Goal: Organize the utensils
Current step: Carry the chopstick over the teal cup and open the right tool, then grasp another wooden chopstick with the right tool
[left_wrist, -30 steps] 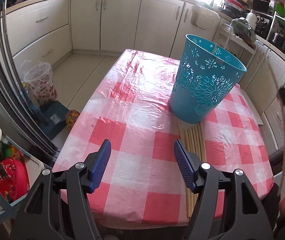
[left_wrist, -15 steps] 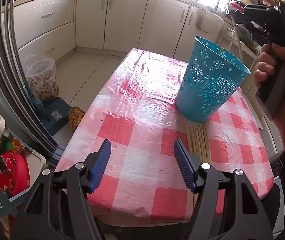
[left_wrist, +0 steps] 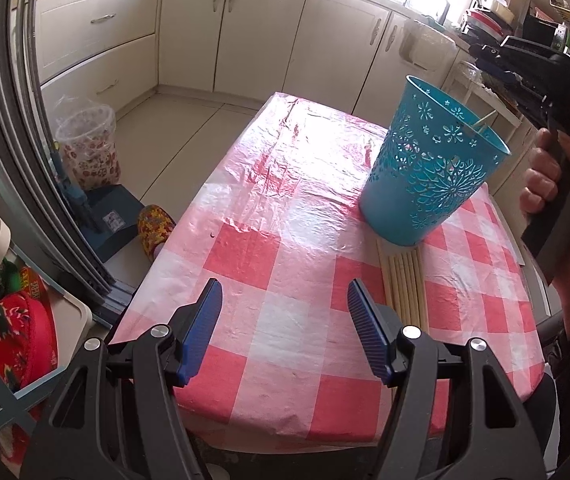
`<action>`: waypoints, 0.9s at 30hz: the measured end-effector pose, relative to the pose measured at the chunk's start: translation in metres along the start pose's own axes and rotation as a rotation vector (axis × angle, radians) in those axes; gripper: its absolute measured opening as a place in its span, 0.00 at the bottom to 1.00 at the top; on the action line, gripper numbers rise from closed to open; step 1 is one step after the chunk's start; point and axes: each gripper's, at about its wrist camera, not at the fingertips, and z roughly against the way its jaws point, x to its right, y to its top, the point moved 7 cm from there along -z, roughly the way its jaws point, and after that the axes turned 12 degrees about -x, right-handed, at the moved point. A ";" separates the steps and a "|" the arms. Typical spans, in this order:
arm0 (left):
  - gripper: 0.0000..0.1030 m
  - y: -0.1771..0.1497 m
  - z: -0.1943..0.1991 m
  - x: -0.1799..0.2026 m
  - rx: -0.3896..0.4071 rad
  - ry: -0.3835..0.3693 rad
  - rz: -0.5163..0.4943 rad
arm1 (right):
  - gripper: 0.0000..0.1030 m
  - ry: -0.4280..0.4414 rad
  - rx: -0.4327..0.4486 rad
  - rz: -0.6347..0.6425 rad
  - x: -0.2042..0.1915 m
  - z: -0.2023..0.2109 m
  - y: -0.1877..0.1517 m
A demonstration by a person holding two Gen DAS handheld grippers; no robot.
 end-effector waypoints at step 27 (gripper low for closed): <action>0.60 -0.024 0.033 -0.009 0.006 0.038 -0.005 | 0.11 -0.225 -0.476 -0.031 0.039 -0.009 -0.213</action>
